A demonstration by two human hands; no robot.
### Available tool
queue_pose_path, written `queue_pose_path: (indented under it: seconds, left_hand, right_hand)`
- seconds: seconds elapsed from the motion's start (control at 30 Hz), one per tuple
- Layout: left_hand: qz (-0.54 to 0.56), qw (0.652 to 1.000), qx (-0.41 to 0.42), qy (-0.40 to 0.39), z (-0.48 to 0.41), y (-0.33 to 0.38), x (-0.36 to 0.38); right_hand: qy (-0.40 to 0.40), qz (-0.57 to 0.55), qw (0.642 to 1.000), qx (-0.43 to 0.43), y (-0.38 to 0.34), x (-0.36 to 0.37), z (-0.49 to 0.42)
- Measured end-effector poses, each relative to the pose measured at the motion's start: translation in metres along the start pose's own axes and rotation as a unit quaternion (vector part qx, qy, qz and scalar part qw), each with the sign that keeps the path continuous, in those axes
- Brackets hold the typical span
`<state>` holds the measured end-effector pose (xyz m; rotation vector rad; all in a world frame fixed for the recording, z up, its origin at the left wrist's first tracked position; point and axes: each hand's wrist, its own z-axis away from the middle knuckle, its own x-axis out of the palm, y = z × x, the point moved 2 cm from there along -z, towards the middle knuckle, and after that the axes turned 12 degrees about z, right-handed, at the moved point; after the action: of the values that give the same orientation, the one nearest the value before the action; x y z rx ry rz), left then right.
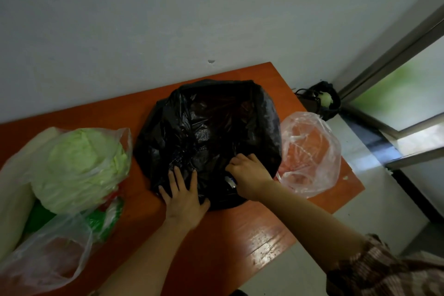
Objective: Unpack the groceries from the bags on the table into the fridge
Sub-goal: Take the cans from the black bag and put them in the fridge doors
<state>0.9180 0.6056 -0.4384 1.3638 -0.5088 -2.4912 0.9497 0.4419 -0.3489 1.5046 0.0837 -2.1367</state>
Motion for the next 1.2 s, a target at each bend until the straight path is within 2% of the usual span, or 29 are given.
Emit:
queue_pose_path:
  seconds: [0.17, 0.37, 0.47, 0.57, 0.67, 0.73, 0.8, 0.9, 1.0, 1.07, 1.2]
  left_hand:
    - [-0.011, 1.0, 0.014, 0.001, 0.001, 0.0, -0.001]
    - [-0.024, 1.0, 0.015, 0.0, 0.002, -0.001, -0.001]
    - [-0.029, 0.999, 0.018, 0.003, 0.001, -0.001, -0.002]
    - [-0.037, 0.999, 0.017, 0.003, 0.0, 0.0, -0.002]
    - [-0.037, 0.999, 0.009, -0.007, 0.0, -0.001, -0.004]
    - [-0.021, 1.0, -0.001, -0.018, 0.001, 0.0, -0.006]
    - [0.033, 0.999, -0.015, -0.008, 0.001, 0.005, -0.011]
    - [0.125, 0.99, -0.022, 0.069, 0.003, 0.021, -0.027]
    - [0.17, 0.977, 0.0, 0.132, 0.007, 0.045, -0.047]
    - [0.209, 0.963, 0.04, 0.168, 0.012, 0.069, -0.059]
    - [0.24, 0.935, 0.132, 0.226, 0.041, 0.143, -0.072]
  right_hand:
    - [-0.122, 0.102, 0.986, -0.051, -0.002, 0.0, -0.007]
    - [-0.106, 0.159, 0.98, -0.059, -0.006, 0.01, -0.006]
    - [-0.084, 0.131, 0.987, -0.04, -0.005, 0.007, -0.008]
    - [-0.041, 0.032, 0.999, 0.007, 0.001, 0.002, -0.004]
    - [0.031, -0.08, 0.994, 0.07, 0.005, -0.007, 0.008]
    - [0.08, -0.181, 0.973, 0.119, 0.007, -0.013, 0.018]
    - [0.113, -0.301, 0.936, 0.145, 0.01, -0.02, 0.028]
    - [0.161, -0.44, 0.869, 0.159, 0.017, -0.033, 0.05]
    - [0.216, -0.492, 0.824, 0.18, 0.036, -0.047, 0.084]
    - [0.25, -0.527, 0.789, 0.192, 0.054, -0.055, 0.115]
    - [0.31, -0.548, 0.745, 0.219, 0.094, -0.055, 0.193]
